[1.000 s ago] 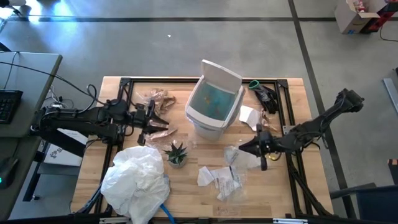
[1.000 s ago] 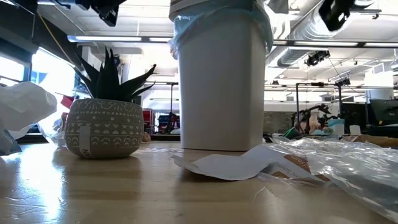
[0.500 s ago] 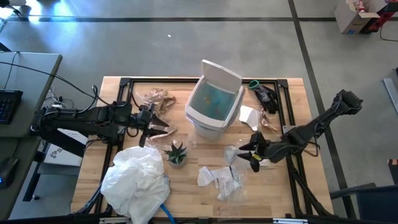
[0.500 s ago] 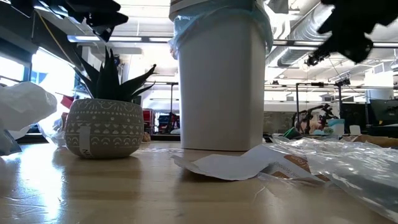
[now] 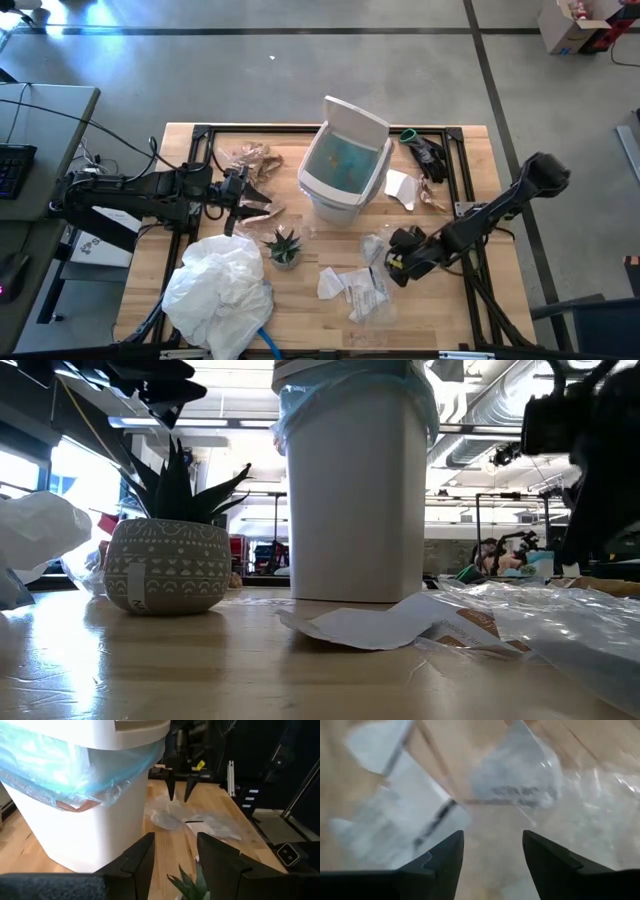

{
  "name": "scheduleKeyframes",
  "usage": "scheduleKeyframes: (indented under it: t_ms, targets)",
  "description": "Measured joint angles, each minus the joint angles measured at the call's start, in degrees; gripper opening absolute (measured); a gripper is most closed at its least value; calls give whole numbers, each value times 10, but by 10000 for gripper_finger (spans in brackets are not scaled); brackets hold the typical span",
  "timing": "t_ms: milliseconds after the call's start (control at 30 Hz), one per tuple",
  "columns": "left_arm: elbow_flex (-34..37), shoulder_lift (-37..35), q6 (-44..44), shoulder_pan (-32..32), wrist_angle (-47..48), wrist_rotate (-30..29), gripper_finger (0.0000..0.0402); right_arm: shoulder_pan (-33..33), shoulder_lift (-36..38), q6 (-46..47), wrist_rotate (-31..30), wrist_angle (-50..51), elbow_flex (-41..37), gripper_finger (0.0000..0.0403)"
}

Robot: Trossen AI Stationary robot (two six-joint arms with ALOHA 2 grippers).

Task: Place trash/remove bag and relplace
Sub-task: Put the transparent plastic into the trash bin

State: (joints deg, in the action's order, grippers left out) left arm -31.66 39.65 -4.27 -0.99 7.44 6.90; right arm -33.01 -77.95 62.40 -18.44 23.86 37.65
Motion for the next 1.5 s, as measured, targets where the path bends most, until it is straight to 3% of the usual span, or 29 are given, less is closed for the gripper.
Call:
scheduleKeyframes:
  t_ms: [500, 733, 867, 1000, 1267, 1500]
  targets:
    - [0, 25, -2, 0, -1, 0, 133, 61, -81, -14, 5, -2, 0, 123]
    - [0, 26, -1, 0, -2, 3, 133, 64, -79, -25, 24, -14, 0, 17]
    - [0, 26, -1, 0, -2, 3, 133, 64, -79, -25, 26, -15, 7, 5]
    - [0, 26, -1, 0, -1, 4, 133, 64, -79, -42, 22, 47, 59, 1]
    - [0, 26, -1, 6, -1, 5, 133, 64, -78, -116, -18, 220, 233, 0]
    - [0, 26, -1, 23, -3, 4, 133, 62, -78, -174, -25, 295, 364, 0]
